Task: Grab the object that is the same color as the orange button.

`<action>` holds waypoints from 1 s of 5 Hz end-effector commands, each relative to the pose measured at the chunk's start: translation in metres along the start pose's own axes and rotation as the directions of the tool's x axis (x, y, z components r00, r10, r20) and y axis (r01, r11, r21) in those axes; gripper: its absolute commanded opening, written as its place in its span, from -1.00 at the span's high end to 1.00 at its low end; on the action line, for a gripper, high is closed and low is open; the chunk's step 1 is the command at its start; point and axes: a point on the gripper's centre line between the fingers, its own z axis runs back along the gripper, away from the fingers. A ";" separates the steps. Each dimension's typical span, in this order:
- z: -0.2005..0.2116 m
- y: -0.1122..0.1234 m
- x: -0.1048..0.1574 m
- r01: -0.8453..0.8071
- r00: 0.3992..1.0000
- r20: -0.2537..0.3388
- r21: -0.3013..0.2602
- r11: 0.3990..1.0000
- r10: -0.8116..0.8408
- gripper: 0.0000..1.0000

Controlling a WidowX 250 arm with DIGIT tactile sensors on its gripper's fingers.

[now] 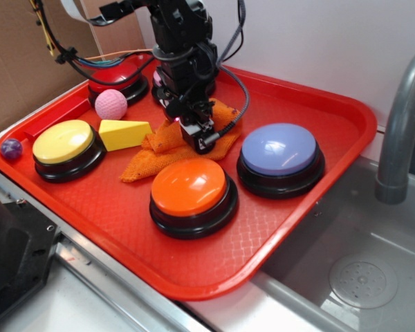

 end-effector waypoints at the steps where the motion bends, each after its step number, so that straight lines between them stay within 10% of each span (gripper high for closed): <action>1: 0.038 0.012 0.014 -0.110 0.994 -0.001 0.053 0.993 0.110 1.00; 5: 0.168 0.030 0.026 -0.177 0.984 -0.062 -0.150 0.973 0.169 1.00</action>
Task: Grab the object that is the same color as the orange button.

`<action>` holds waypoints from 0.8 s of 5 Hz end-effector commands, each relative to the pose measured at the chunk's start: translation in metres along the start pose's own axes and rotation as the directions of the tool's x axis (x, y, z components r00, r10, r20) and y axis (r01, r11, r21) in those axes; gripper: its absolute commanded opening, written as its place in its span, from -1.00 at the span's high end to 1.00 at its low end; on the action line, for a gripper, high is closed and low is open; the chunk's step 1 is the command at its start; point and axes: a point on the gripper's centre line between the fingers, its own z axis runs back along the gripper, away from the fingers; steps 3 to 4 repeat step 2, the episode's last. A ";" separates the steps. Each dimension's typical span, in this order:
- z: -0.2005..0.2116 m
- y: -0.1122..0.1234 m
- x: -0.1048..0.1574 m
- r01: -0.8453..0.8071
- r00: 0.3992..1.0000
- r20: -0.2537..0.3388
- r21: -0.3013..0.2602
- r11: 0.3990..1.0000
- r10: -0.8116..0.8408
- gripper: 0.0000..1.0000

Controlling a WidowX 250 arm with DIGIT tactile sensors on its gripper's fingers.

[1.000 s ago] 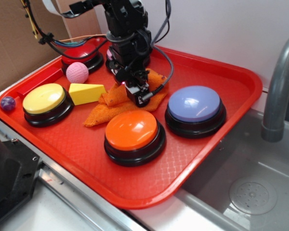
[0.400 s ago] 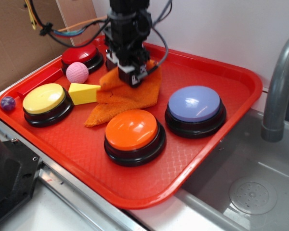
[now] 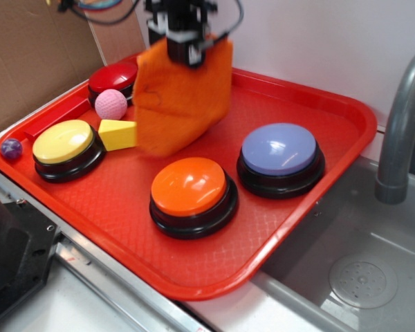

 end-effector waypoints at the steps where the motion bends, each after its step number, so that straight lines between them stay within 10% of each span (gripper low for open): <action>1: 0.072 0.000 0.003 -0.063 0.982 0.178 -0.004 0.998 0.063 1.00; 4: 0.066 -0.002 0.008 -0.079 0.987 0.141 0.014 0.997 0.076 1.00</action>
